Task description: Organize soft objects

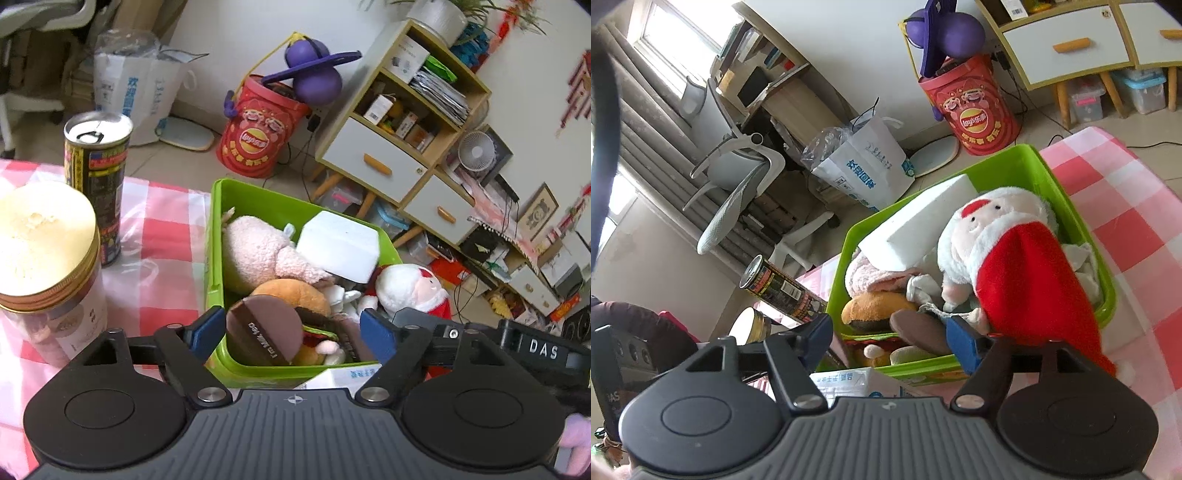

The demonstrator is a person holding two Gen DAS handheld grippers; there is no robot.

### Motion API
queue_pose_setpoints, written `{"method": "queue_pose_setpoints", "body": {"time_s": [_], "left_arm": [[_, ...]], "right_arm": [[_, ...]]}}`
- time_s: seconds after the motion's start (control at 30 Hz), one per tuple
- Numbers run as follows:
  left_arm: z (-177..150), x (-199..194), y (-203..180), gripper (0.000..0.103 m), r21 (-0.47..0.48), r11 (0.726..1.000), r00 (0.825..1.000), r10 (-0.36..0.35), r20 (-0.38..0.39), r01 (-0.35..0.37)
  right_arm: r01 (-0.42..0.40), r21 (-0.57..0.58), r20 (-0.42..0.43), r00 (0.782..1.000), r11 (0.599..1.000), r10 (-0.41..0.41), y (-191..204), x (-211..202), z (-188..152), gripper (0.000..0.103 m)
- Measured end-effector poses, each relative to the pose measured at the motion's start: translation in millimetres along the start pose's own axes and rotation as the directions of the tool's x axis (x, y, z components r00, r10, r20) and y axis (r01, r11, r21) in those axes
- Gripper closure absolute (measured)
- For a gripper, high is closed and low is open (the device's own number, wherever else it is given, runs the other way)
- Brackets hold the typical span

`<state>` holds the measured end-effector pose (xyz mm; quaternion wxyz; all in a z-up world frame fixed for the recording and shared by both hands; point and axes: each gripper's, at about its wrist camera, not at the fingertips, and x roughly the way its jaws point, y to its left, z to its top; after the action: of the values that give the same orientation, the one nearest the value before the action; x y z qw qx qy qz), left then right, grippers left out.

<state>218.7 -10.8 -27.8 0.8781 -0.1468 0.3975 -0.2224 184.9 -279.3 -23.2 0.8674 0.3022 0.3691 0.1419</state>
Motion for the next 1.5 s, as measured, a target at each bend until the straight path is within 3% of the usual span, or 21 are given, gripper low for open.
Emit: {"method": "queue_pose_setpoints", "body": {"time_s": [0.23,0.4,0.73,0.97,1.1,1.3,1.5], "left_arm": [[-8,-33,-16,0.014,0.040,0.997,0.998,0.061,0.022,-0.062],[-27,-66,-31,0.006,0.068,0.985,0.986,0.159,0.047,-0.162],[-77,-119,-59,0.005,0.089,0.949,0.953,0.303,-0.004,-0.302],[-105,-143,-79,0.005,0.117,0.916,0.919,0.391,-0.040,-0.385],[-115,-148,-84,0.005,0.120,0.898,0.900,0.432,-0.051,-0.424],[-127,-146,-93,0.005,0.160,0.881,0.889,0.456,-0.042,-0.445],[-130,-145,-97,0.005,0.172,0.872,0.882,0.471,-0.038,-0.458]], "right_arm": [[0.019,0.000,0.041,0.999,1.000,-0.019,2,-41,0,0.049],[0.079,-0.014,0.078,0.994,0.997,-0.078,4,-80,-9,0.043],[0.228,-0.081,0.071,0.972,0.970,-0.222,29,-138,-57,0.031],[0.340,-0.179,0.073,0.941,0.923,-0.332,54,-156,-92,0.024],[0.380,-0.168,0.083,0.925,0.910,-0.371,56,-166,-106,0.023],[0.406,-0.178,0.117,0.913,0.897,-0.390,60,-174,-109,0.020],[0.412,-0.219,0.089,0.911,0.885,-0.402,65,-161,-115,0.019]]}}
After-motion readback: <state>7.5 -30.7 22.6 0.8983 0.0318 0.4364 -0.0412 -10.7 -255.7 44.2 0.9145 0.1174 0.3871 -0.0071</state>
